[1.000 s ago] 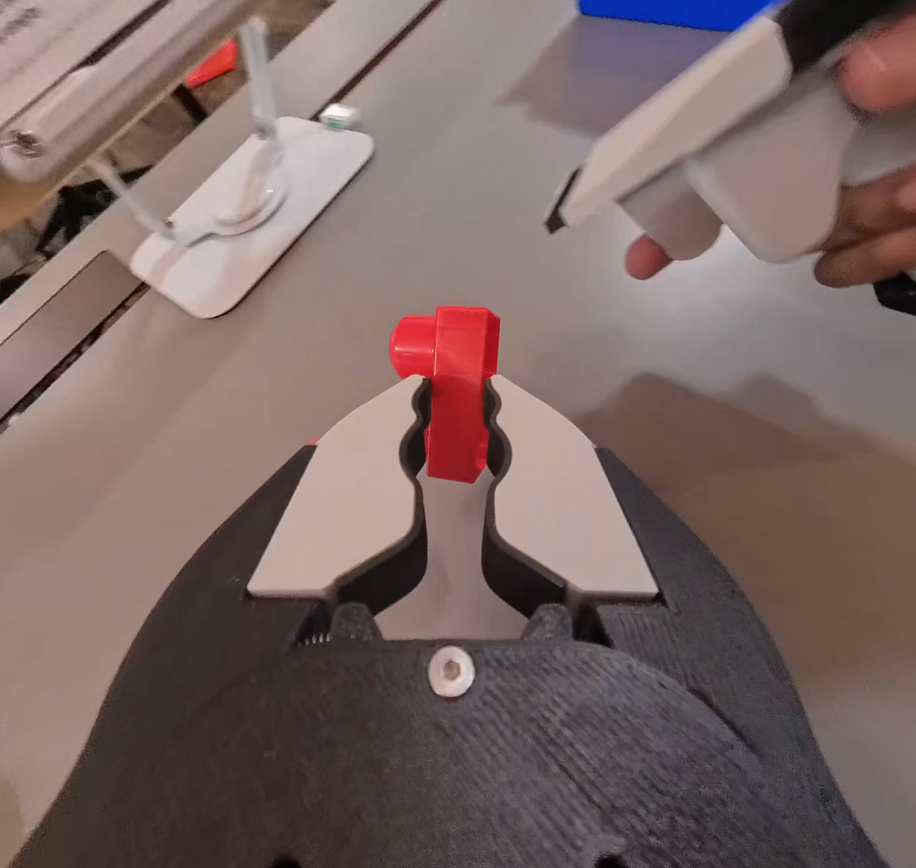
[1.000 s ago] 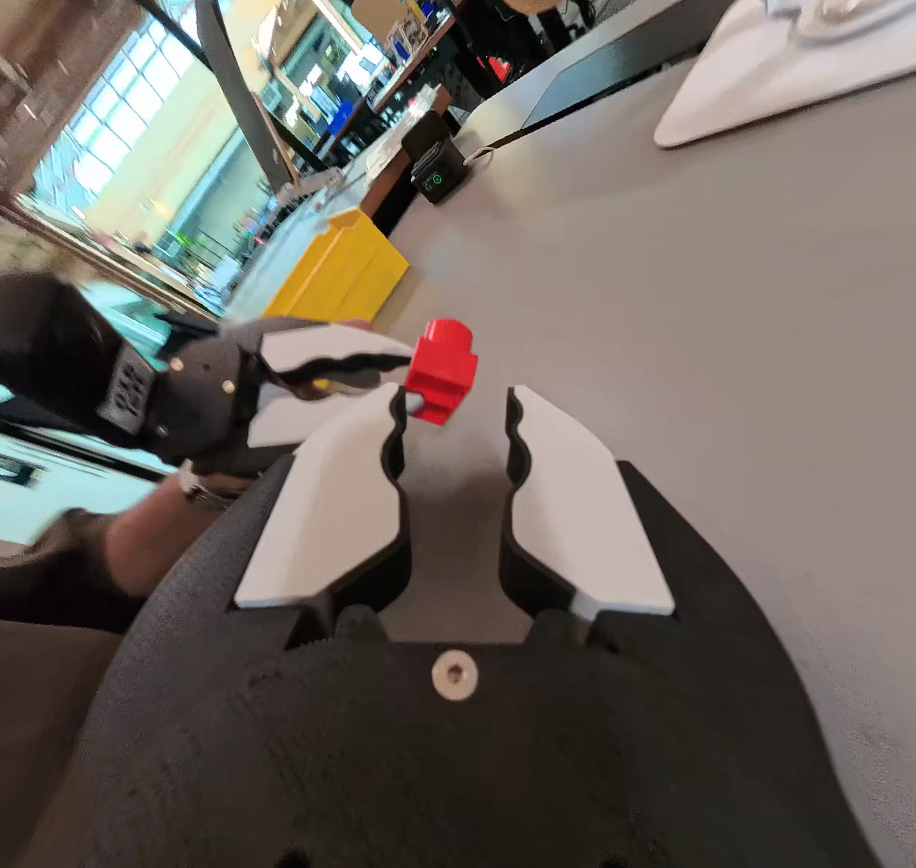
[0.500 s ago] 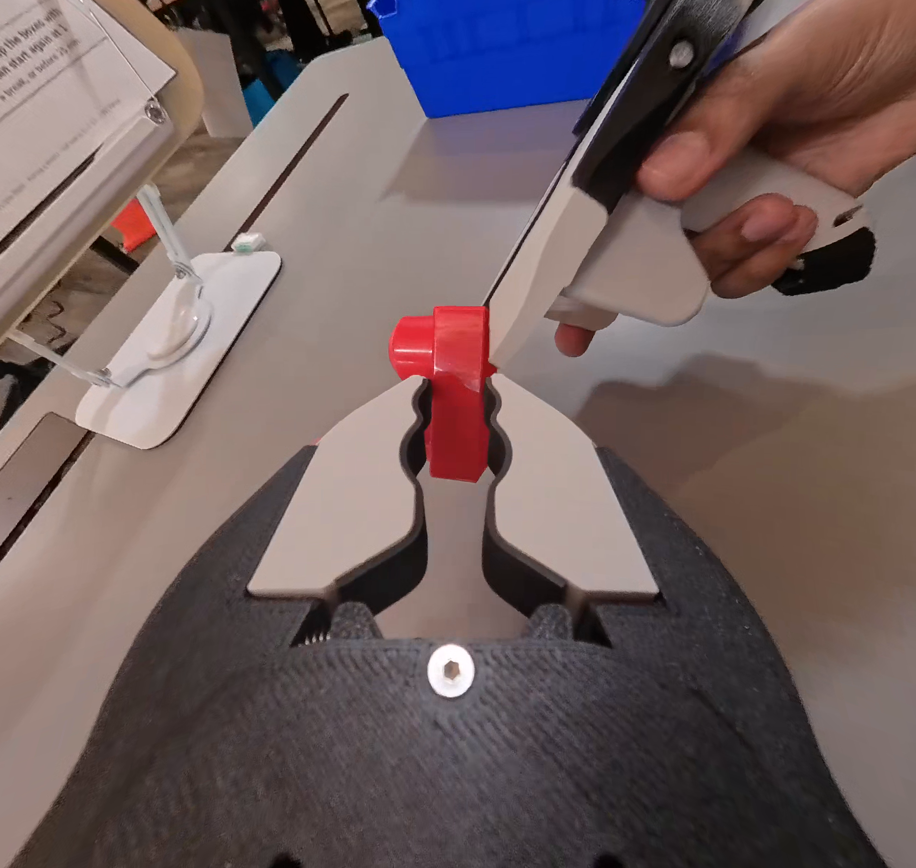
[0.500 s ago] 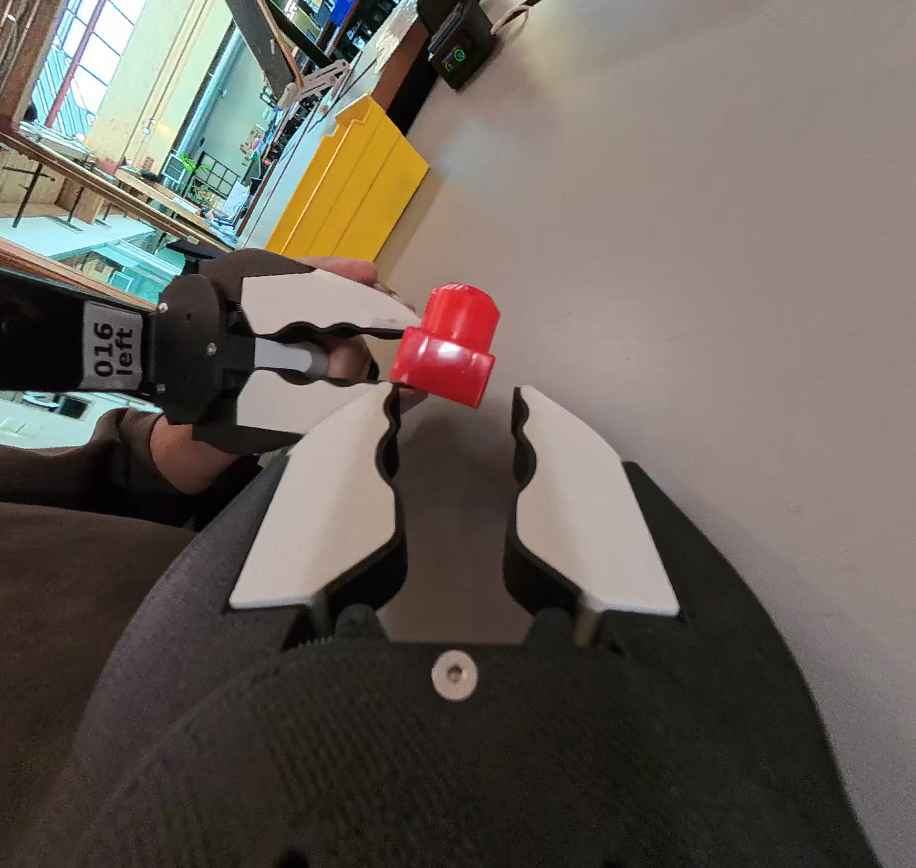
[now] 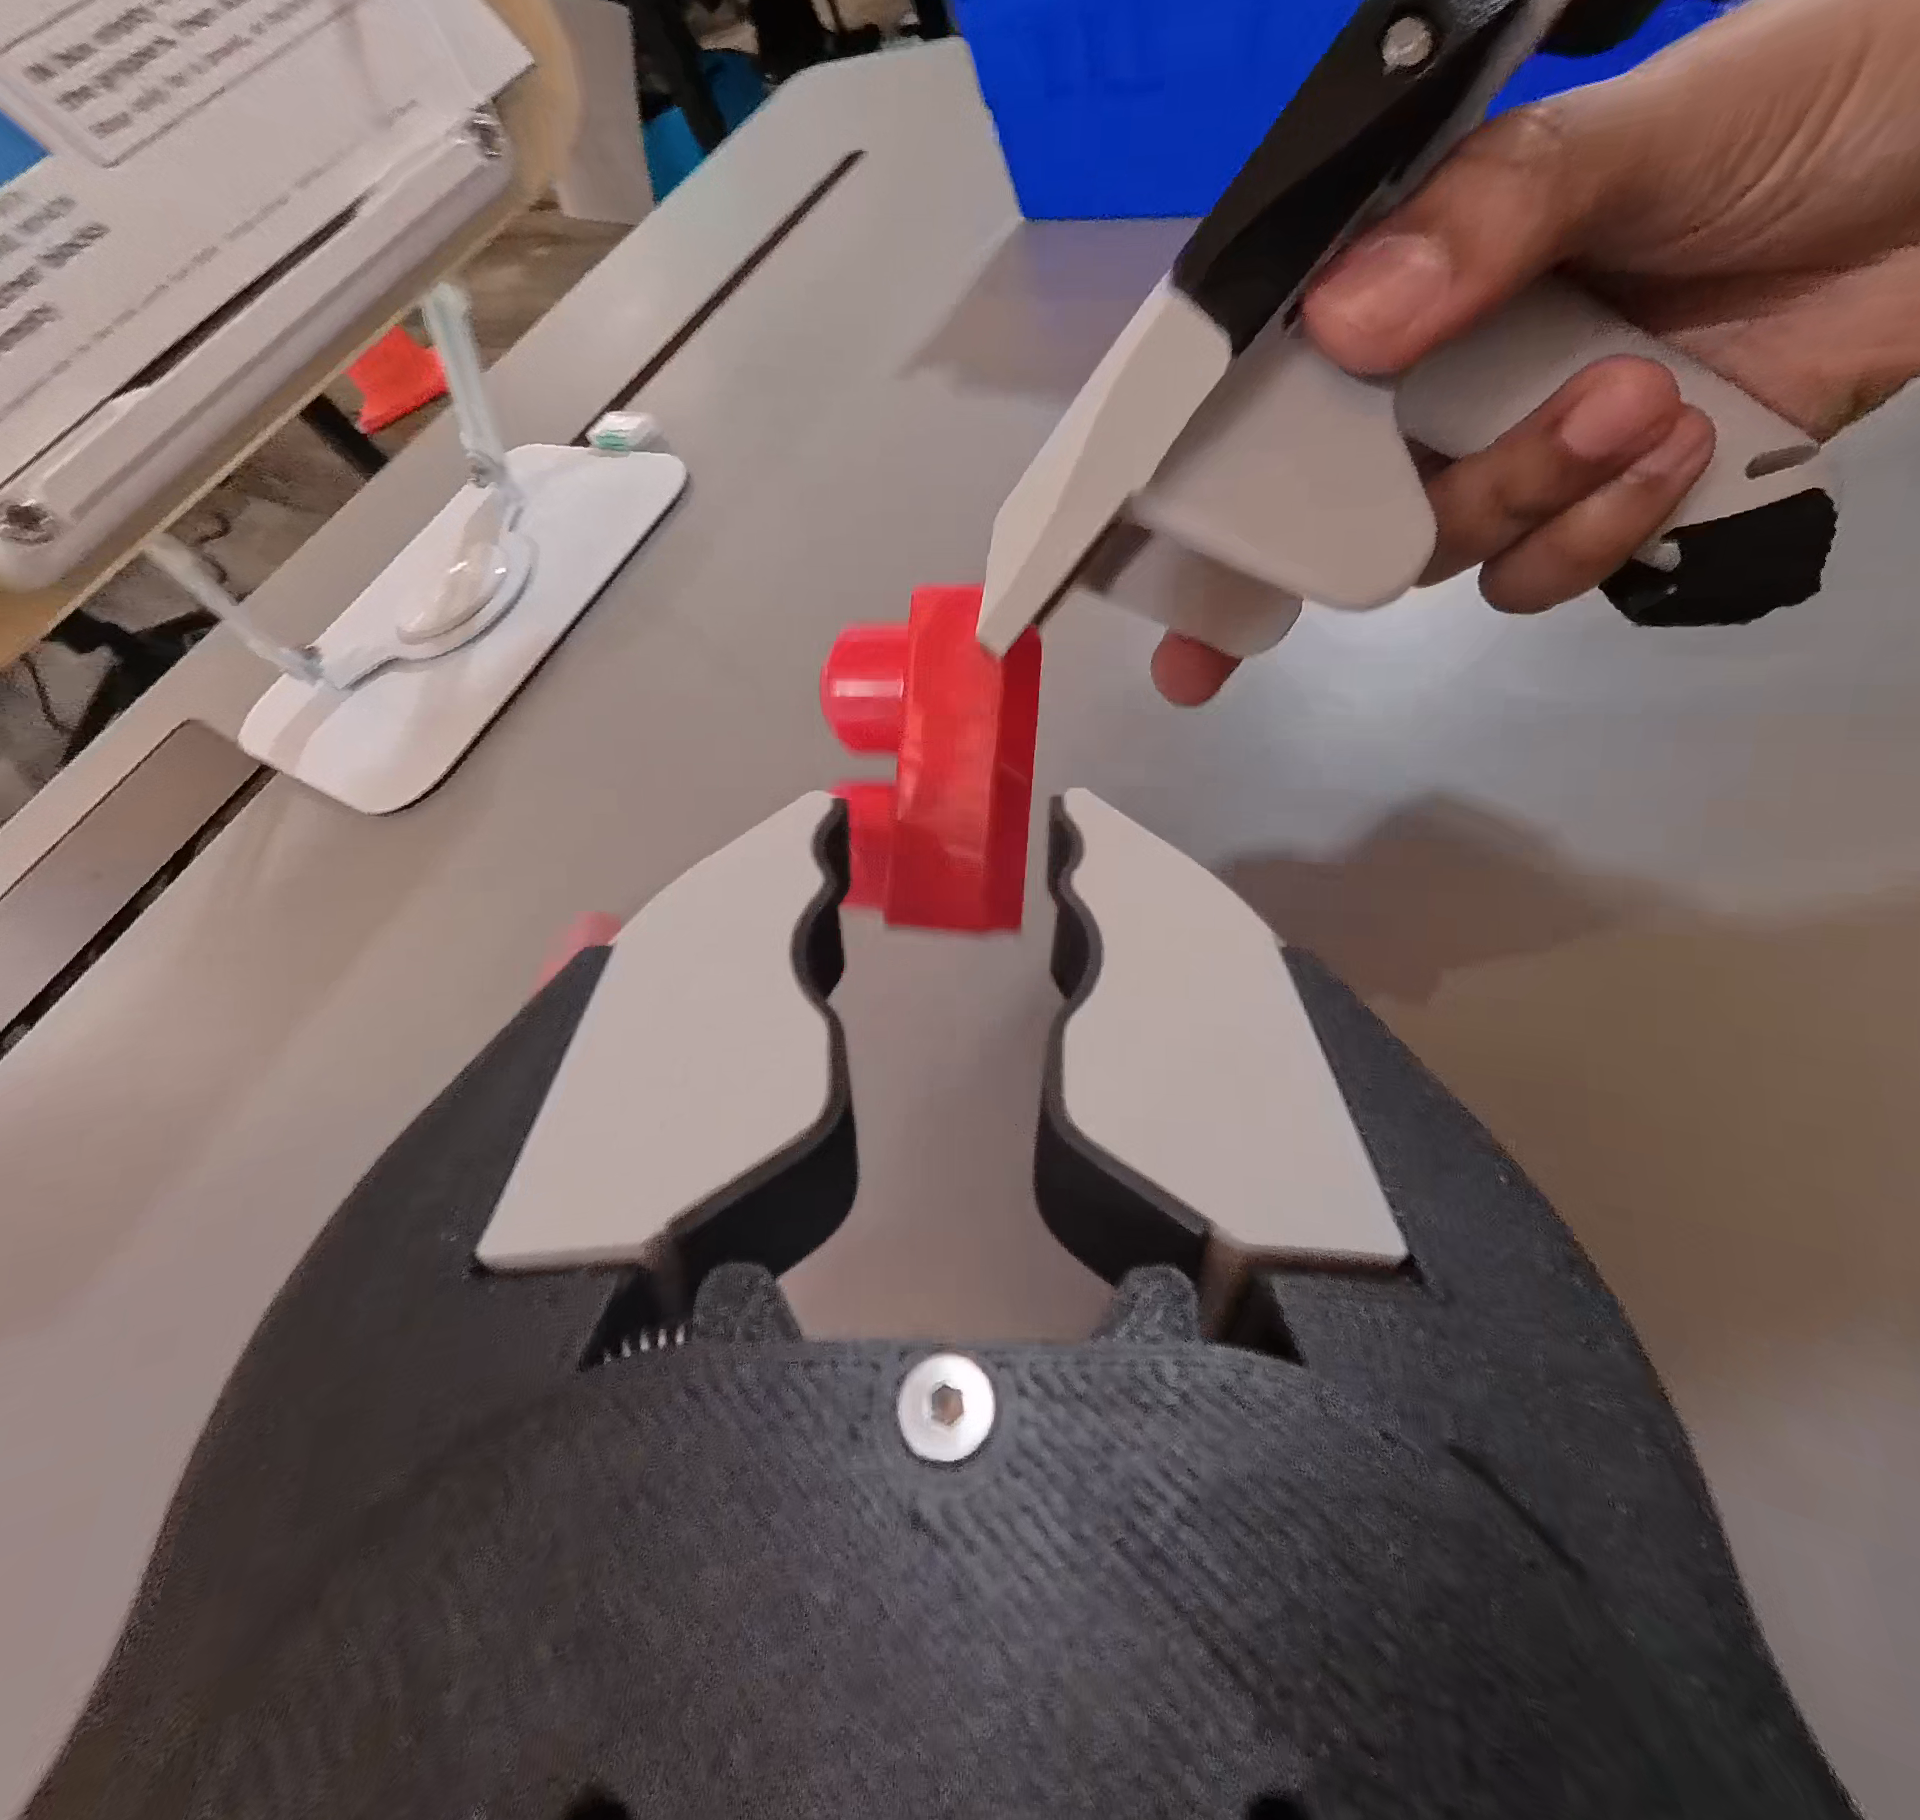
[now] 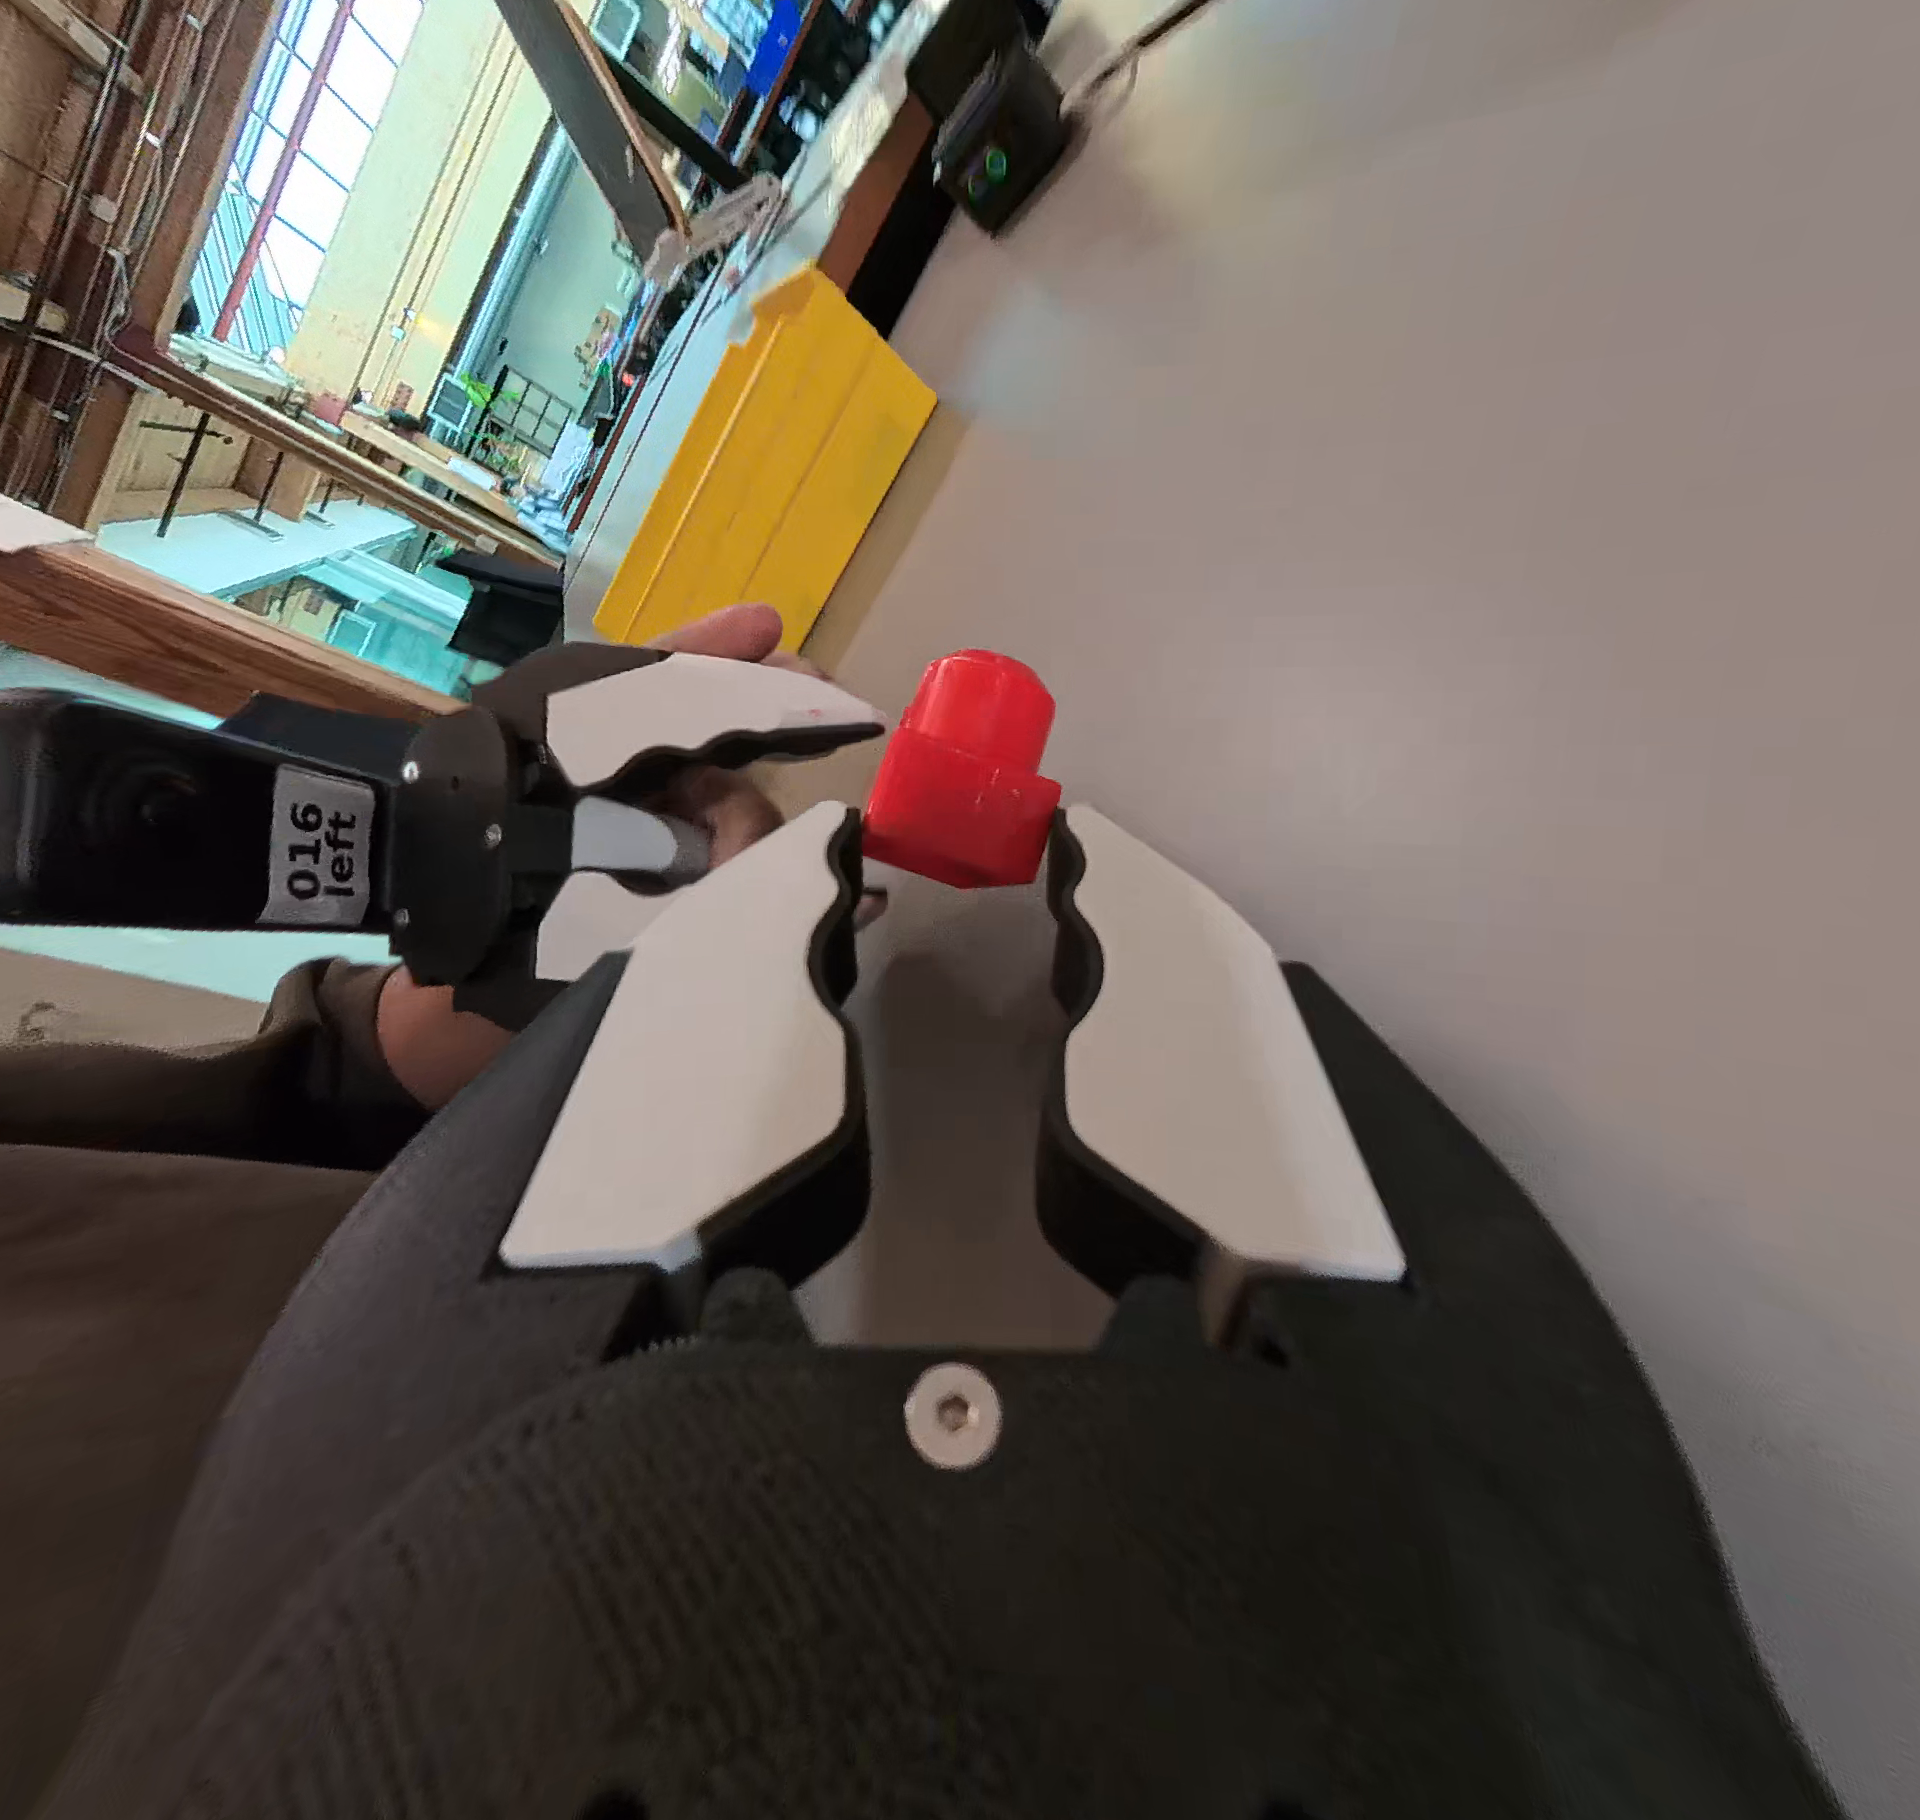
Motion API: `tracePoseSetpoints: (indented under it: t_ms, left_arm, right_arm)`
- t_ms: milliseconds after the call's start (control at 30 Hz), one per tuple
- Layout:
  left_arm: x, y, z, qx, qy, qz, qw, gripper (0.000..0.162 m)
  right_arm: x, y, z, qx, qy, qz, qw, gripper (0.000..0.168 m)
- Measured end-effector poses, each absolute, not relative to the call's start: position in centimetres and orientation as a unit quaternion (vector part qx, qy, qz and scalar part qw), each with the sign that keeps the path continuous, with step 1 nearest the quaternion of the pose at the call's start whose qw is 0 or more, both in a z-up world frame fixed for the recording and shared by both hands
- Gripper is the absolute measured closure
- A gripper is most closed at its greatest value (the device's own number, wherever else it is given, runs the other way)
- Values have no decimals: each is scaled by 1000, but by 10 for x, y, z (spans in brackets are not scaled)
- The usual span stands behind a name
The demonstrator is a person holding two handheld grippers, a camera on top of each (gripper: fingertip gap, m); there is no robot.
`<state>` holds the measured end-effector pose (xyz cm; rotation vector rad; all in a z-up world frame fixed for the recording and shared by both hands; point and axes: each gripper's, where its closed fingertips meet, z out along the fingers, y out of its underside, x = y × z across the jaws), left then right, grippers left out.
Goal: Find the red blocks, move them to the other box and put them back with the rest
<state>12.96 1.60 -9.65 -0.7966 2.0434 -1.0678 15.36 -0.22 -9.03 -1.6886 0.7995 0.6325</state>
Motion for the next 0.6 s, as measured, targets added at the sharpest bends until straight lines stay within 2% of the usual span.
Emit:
tracePoseSetpoints:
  t_ms: [100,200,267,333,467,600]
  left_arm:
    - [135,35,-86,-345,752,-426,367,118]
    - [140,55,-80,-394,718,-443,364,118]
    - [140,63,-82,-430,701,-460,336,119]
    - [140,70,-82,-462,680,-481,305,120]
    - [141,75,-82,-506,646,-518,244,123]
    - [144,73,-87,-520,637,-530,208,123]
  right_arm:
    - [196,-27,-55,-680,355,178,617,133]
    - [259,-105,-10,-633,380,-22,674,133]
    - [296,-187,10,-610,392,-219,653,133]
    - [313,-263,14,-593,418,-343,596,133]
    - [318,-343,1,-560,499,-365,551,133]
    - [314,-352,25,-565,478,-379,555,133]
